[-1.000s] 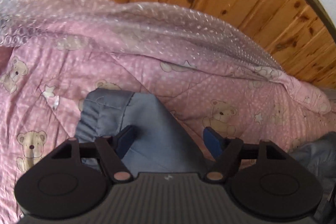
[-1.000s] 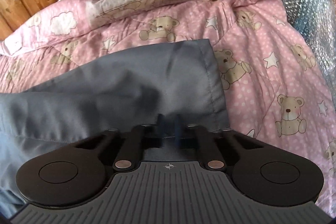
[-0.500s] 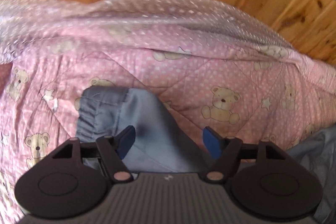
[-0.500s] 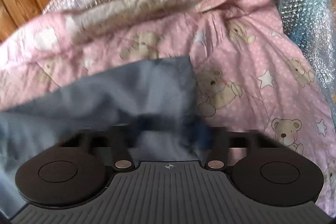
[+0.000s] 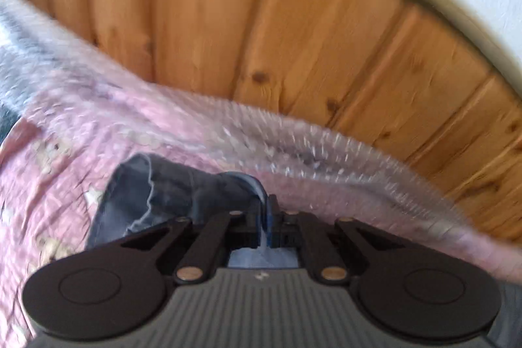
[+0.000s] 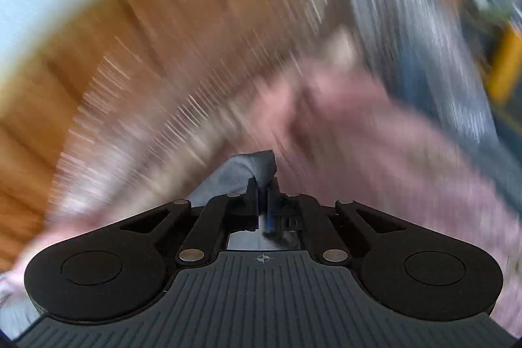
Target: Fold clothes
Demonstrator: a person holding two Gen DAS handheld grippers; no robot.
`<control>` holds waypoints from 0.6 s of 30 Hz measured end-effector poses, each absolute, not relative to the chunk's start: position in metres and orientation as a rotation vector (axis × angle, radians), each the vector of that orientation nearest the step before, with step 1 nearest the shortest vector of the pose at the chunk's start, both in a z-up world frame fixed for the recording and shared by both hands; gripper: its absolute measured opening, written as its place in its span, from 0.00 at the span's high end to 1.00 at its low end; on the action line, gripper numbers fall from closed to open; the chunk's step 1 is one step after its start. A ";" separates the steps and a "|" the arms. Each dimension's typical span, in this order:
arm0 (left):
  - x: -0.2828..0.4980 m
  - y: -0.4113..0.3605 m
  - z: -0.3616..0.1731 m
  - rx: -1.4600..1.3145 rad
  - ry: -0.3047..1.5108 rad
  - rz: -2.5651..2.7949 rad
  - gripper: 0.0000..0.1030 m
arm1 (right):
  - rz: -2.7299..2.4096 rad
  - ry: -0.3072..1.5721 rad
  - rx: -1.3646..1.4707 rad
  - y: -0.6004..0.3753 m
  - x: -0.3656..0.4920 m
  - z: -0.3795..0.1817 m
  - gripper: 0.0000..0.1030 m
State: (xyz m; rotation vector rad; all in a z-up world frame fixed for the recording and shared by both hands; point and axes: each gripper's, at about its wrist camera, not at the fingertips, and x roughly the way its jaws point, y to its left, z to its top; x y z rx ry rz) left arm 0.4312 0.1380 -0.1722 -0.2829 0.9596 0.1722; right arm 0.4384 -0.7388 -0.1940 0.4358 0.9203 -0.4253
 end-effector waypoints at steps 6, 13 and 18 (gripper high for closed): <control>0.372 0.160 -0.139 -0.229 0.927 0.026 0.58 | -0.399 0.844 0.368 -0.702 0.374 -0.171 0.30; 0.214 0.229 -0.109 -0.081 0.932 0.005 0.33 | -0.363 0.852 0.149 -0.650 0.210 -0.128 0.08; 0.126 0.268 -0.146 -0.249 1.009 -0.014 0.33 | -0.344 0.949 0.127 -0.595 0.115 -0.132 0.08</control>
